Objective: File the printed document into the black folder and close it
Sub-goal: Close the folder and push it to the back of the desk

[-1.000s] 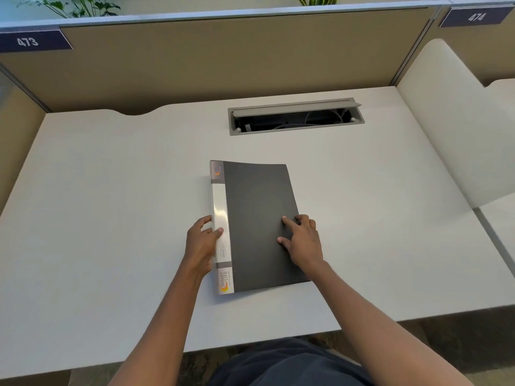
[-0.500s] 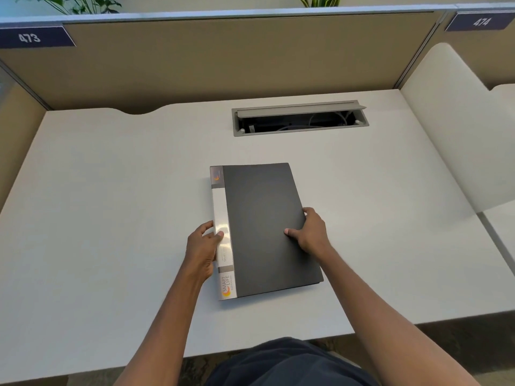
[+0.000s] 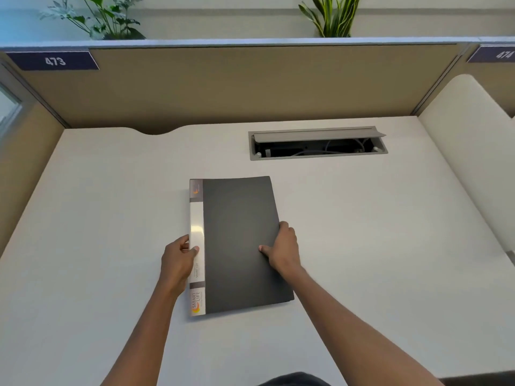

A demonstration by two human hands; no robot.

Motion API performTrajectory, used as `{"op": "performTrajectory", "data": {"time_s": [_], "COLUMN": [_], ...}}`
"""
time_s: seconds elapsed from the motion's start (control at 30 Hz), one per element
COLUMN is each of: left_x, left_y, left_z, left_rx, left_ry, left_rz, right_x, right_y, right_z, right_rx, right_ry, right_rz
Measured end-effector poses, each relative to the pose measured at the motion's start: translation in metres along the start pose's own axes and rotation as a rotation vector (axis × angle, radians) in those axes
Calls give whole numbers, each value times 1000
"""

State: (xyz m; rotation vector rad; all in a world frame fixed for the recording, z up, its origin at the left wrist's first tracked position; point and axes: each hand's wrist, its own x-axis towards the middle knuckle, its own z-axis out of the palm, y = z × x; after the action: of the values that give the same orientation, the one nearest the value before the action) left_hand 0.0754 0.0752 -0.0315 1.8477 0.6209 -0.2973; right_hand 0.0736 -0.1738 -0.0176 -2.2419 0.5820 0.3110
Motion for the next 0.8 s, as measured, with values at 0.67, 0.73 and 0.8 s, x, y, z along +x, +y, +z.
{"op": "performTrajectory", "data": {"time_s": [0.67, 0.73, 0.8], "left_x": [196, 211, 222], "left_y": [105, 111, 115], "left_z": [-31, -31, -30], "left_rx": [216, 232, 258], "left_ry": [57, 68, 83], "left_rz": [63, 61, 64], "right_x": [150, 162, 171], "right_y": [-142, -150, -156], "right_z": [39, 42, 46], "right_rx": [-47, -50, -50], "right_ry": [23, 24, 23], "right_rz": [-6, -2, 3]}}
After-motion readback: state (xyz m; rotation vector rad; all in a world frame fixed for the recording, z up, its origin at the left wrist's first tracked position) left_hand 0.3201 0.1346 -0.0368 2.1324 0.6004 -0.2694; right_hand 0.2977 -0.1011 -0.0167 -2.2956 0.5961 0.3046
